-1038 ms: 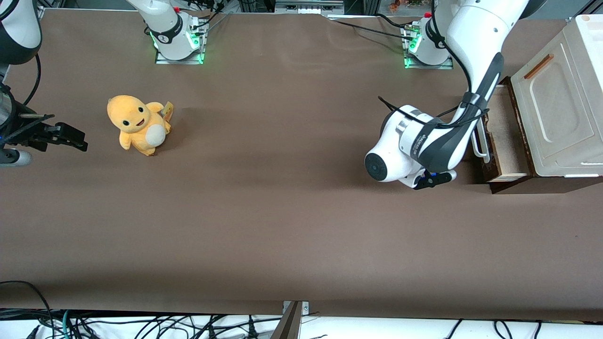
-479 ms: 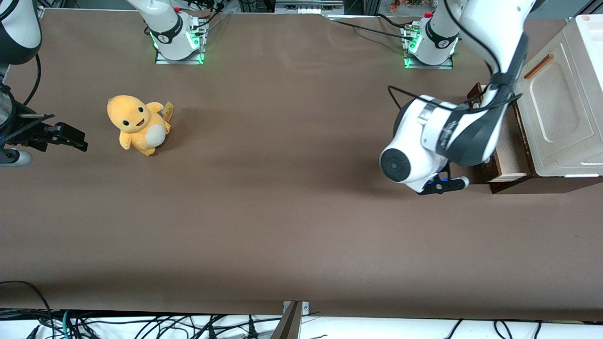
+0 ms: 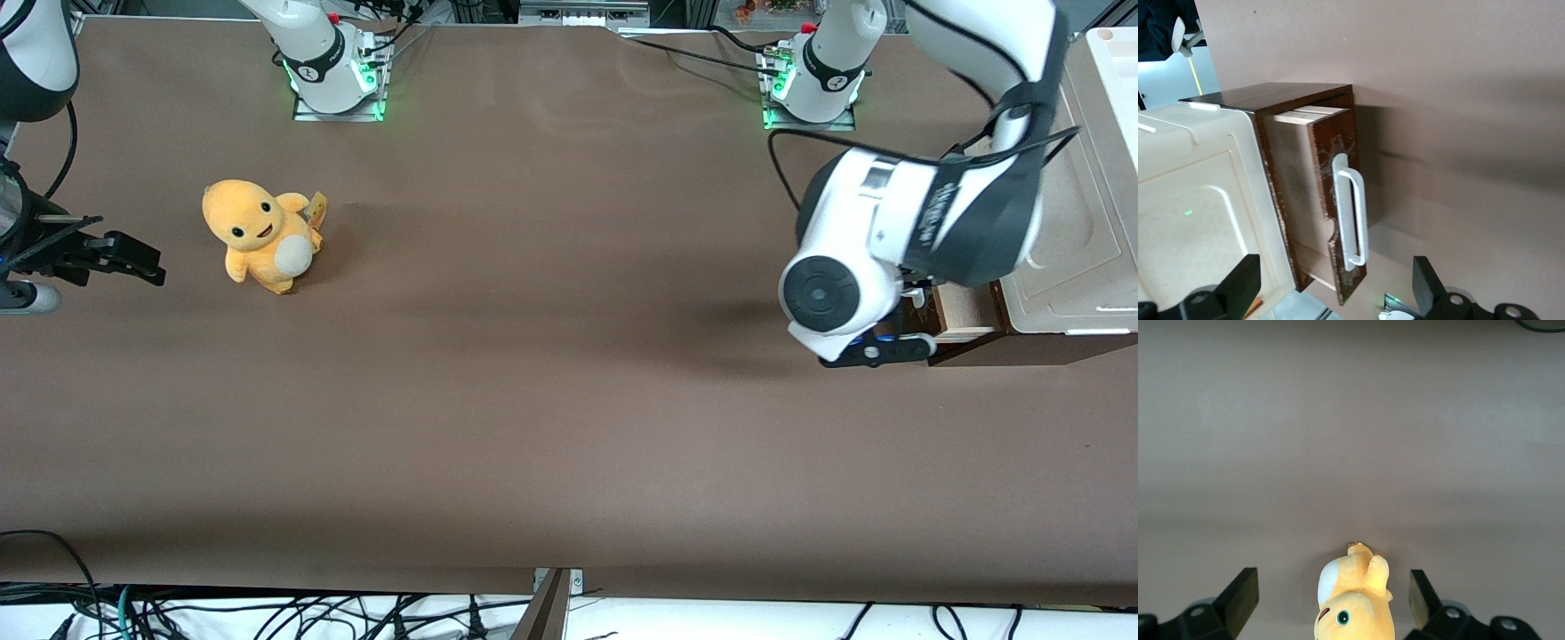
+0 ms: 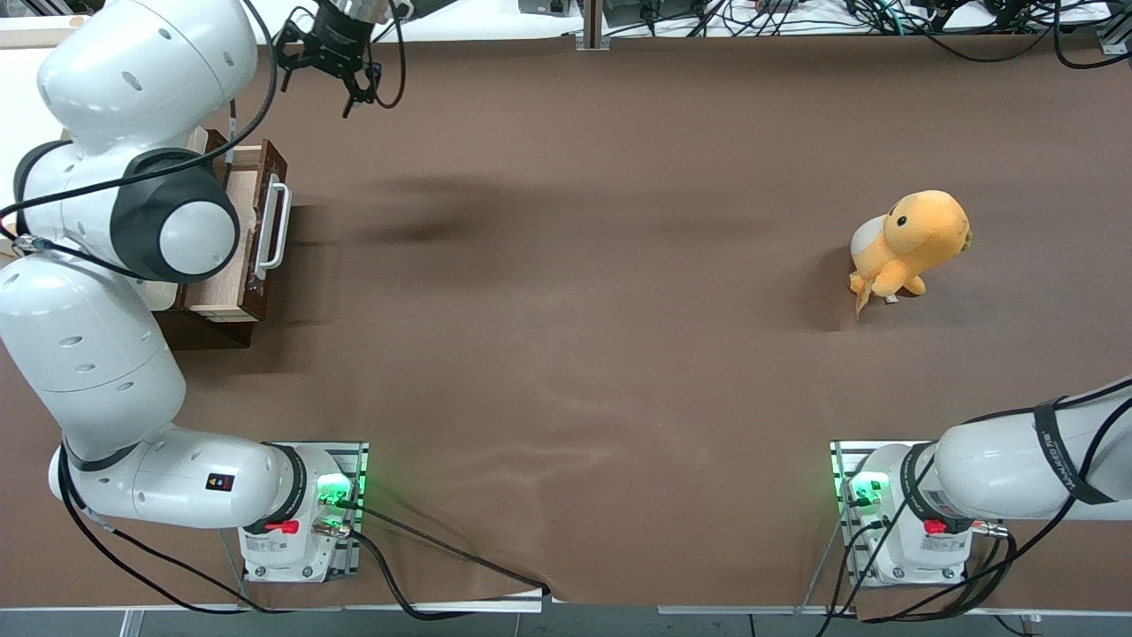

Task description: Open lower drawer with left arm only

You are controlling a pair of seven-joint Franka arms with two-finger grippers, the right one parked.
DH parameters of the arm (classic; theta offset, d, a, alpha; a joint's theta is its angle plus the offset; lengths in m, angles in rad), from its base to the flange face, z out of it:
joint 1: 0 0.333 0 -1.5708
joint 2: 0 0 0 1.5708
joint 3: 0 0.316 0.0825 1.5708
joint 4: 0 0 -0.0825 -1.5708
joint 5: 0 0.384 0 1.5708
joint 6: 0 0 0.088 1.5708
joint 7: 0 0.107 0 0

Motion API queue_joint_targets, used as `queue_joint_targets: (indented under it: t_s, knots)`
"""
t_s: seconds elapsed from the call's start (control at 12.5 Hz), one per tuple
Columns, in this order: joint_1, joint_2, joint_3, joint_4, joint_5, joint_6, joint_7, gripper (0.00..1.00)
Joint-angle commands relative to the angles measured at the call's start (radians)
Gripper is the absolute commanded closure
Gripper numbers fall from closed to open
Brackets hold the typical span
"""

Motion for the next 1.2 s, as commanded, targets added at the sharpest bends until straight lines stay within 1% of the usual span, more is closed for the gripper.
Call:
queue_joint_targets:
  t_s: [0.0, 0.08, 0.24, 0.32, 0.4, 0.56, 0.88, 1.12]
  knots:
    - [0.004, -0.033, 0.023, 0.01, -0.045, -0.006, 0.097, 0.0]
    - [0.006, -0.035, 0.044, 0.042, -0.074, -0.006, 0.119, 0.0]
    - [0.006, -0.035, 0.102, 0.107, -0.164, -0.005, 0.15, 0.0]
    - [0.008, -0.035, 0.119, 0.131, -0.19, -0.005, 0.177, 0.0]
    - [0.011, -0.036, 0.138, 0.138, -0.206, -0.005, 0.211, 0.0]
    - [0.012, -0.045, 0.161, 0.138, -0.212, 0.0, 0.261, 0.0]
    - [0.014, -0.064, 0.247, 0.167, -0.313, 0.01, 0.317, 0.0]
    - [0.018, -0.064, 0.273, 0.174, -0.333, 0.033, 0.37, 0.0]
